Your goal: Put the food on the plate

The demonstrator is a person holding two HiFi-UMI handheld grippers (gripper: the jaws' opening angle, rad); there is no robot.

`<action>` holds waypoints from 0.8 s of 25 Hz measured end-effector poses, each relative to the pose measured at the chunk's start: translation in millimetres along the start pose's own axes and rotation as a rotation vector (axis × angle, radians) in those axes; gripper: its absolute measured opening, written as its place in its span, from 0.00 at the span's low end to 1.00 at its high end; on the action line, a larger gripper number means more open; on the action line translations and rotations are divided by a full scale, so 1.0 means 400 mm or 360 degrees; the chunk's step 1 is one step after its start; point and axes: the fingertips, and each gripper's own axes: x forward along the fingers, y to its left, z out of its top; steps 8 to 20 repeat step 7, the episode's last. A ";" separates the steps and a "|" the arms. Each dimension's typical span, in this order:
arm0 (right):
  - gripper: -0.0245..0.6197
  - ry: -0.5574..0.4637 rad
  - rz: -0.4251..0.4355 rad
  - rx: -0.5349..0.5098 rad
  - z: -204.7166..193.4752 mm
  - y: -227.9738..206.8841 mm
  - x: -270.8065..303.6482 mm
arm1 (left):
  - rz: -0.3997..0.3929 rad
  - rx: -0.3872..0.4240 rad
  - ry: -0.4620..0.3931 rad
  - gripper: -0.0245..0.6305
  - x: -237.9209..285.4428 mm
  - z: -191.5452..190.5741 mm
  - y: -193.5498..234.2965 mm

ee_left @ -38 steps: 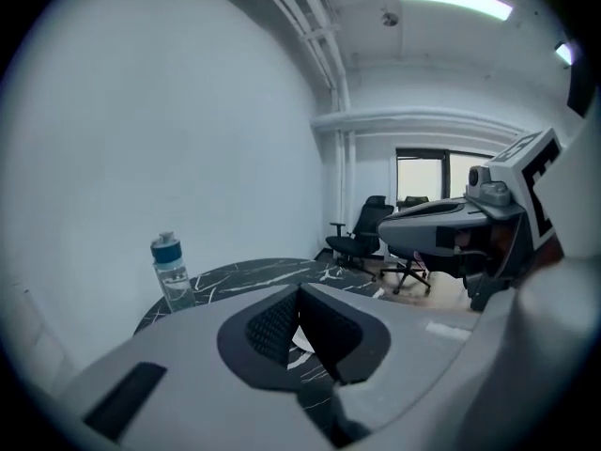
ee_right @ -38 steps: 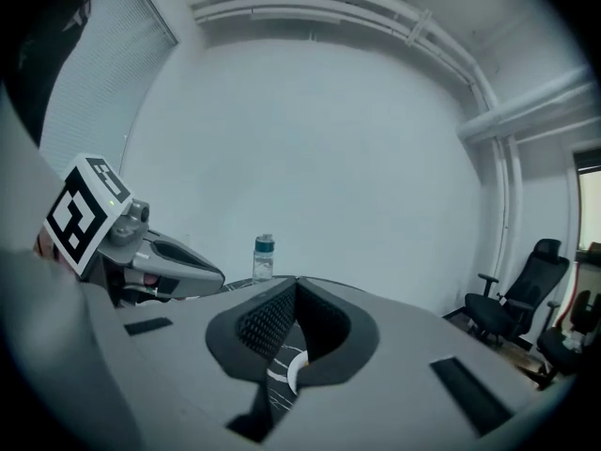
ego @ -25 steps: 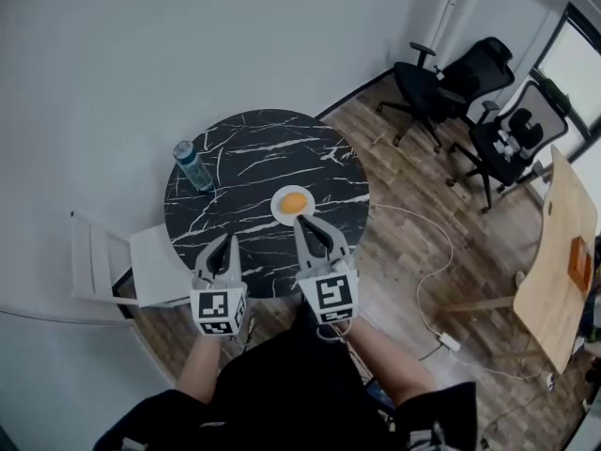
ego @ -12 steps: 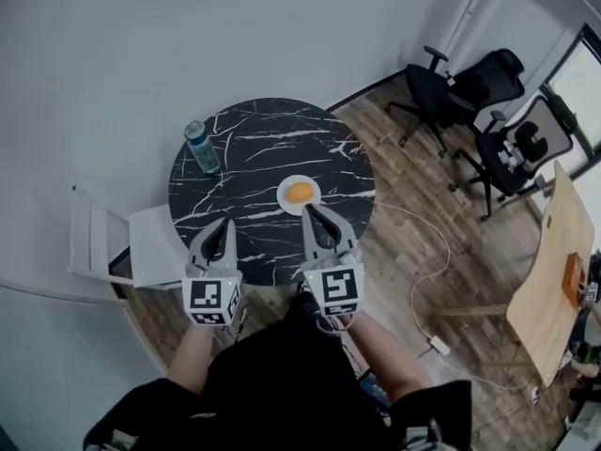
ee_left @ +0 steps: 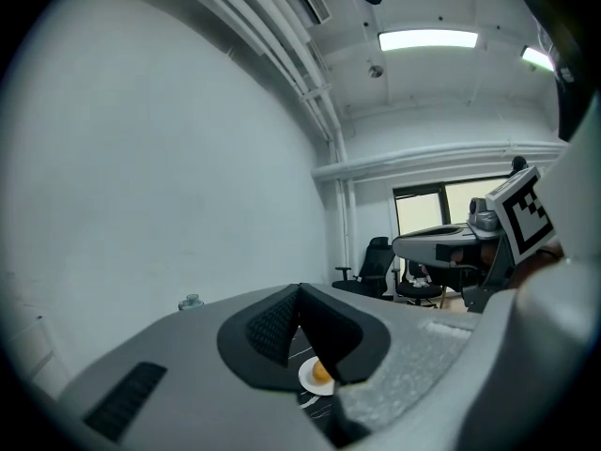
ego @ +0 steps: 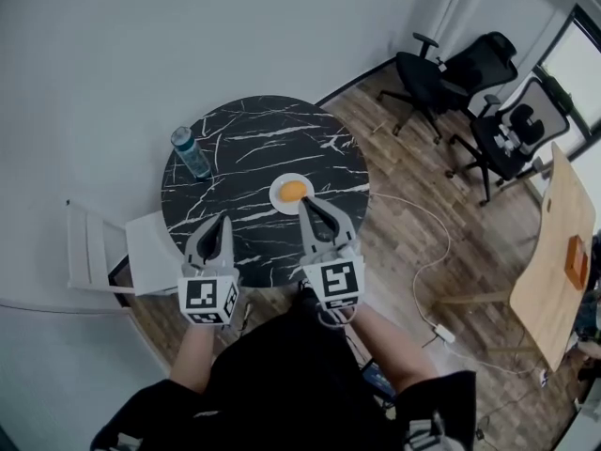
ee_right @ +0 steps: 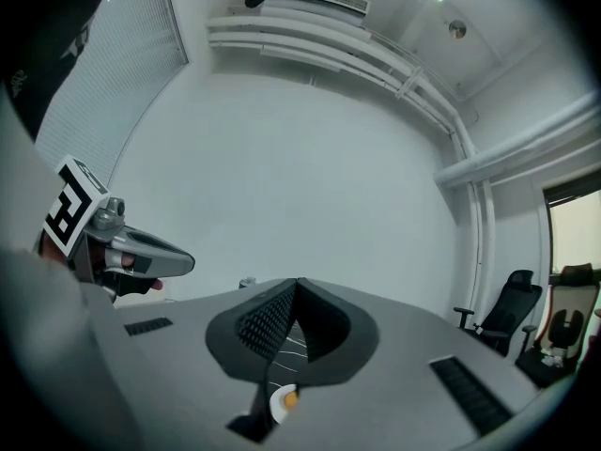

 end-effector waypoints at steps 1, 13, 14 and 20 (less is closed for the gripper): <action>0.03 0.0002 -0.0004 0.0005 -0.002 -0.008 0.003 | 0.0006 0.0000 0.0002 0.04 0.008 0.001 0.004; 0.03 -0.0012 -0.0012 0.0023 -0.016 -0.068 0.040 | 0.0011 0.0008 -0.0021 0.04 0.072 0.016 -0.001; 0.03 -0.0012 -0.0012 0.0023 -0.016 -0.068 0.040 | 0.0011 0.0008 -0.0021 0.04 0.072 0.016 -0.001; 0.03 -0.0012 -0.0012 0.0023 -0.016 -0.068 0.040 | 0.0011 0.0008 -0.0021 0.04 0.072 0.016 -0.001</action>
